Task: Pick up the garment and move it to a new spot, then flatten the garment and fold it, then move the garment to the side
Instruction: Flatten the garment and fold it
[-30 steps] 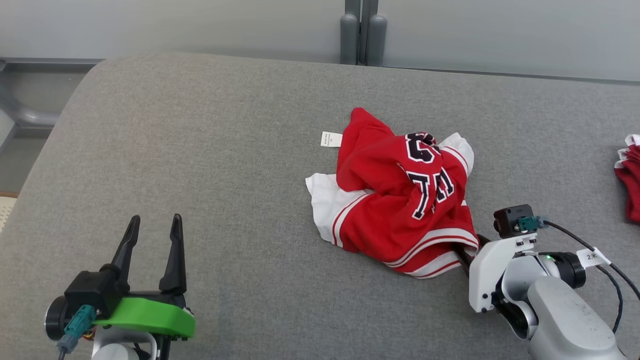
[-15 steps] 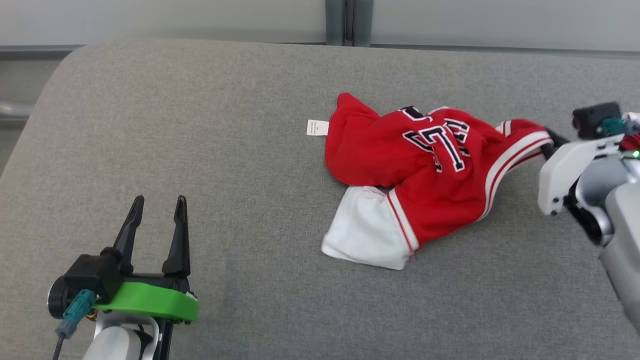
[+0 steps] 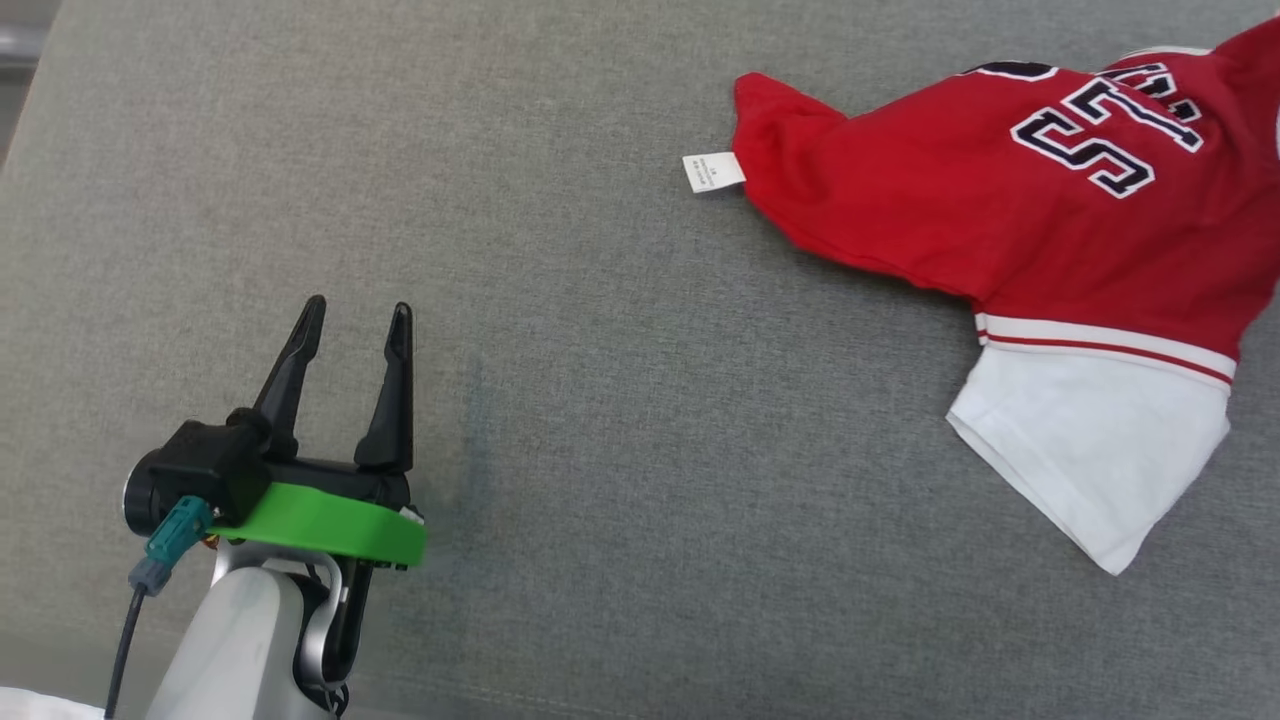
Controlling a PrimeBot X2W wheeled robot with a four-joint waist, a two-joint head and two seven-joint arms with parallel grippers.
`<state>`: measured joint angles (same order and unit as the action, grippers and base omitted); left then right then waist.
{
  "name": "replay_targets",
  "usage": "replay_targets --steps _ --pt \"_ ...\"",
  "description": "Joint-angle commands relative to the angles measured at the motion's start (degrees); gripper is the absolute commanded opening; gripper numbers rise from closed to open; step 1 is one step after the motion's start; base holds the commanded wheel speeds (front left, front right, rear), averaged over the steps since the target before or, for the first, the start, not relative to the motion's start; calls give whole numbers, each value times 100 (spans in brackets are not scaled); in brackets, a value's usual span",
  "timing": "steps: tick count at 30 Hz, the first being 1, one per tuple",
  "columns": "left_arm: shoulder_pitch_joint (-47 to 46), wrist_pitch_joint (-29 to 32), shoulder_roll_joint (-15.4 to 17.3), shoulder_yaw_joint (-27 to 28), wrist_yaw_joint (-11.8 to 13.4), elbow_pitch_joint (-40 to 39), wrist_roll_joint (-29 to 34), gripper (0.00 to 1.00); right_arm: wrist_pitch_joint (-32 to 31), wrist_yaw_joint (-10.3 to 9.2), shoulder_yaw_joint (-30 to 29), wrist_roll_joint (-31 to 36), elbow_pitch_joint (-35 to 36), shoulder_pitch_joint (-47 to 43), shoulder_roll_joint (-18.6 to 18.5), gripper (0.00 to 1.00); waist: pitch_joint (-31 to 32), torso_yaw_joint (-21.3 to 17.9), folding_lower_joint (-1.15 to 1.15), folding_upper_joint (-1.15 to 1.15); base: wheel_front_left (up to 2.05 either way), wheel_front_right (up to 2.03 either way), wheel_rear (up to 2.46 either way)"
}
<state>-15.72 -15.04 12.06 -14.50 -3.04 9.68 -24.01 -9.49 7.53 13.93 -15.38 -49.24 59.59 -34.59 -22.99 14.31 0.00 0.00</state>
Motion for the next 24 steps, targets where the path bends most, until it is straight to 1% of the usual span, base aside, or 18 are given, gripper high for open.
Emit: replay_targets --steps 1,4,5,8,10,12,17,19,21,24 --pt "-99 -19 -13 39 -40 41 82 100 149 -7 2 74 -221 147 87 100 -283 312 0 0 0 0 0" --pt "-65 -18 -56 94 -64 111 154 100 444 -8 169 197 -601 237 267 100 -91 228 0 0 0 0 0" --pt "-37 -19 -64 98 -68 128 161 100 513 -8 225 230 -680 244 277 100 -21 191 0 0 0 0 0" --pt "79 -19 -76 159 -99 205 169 100 861 -8 406 319 -857 183 464 100 318 11 0 0 0 0 0" --pt "158 -19 -65 208 -100 235 186 100 1135 -8 509 299 -849 119 601 100 553 -130 0 0 0 0 0" --pt "257 -19 -53 225 -90 264 213 100 1385 -8 583 271 -825 5 650 100 796 -280 0 0 0 0 0" --pt "565 -17 23 319 4 292 225 100 1943 -8 721 112 -608 -311 861 100 1413 -688 0 0 0 0 0" --pt "701 1 51 360 52 290 187 100 1972 -8 791 37 -547 -516 910 100 1624 -849 0 0 0 0 0" --pt "819 20 81 394 90 263 156 100 1811 -8 913 6 -511 -714 969 100 1793 -996 0 0 0 0 0" --pt "959 67 98 376 115 211 133 100 1585 -8 1042 -102 -383 -972 958 100 1981 -1129 0 0 0 0 0"
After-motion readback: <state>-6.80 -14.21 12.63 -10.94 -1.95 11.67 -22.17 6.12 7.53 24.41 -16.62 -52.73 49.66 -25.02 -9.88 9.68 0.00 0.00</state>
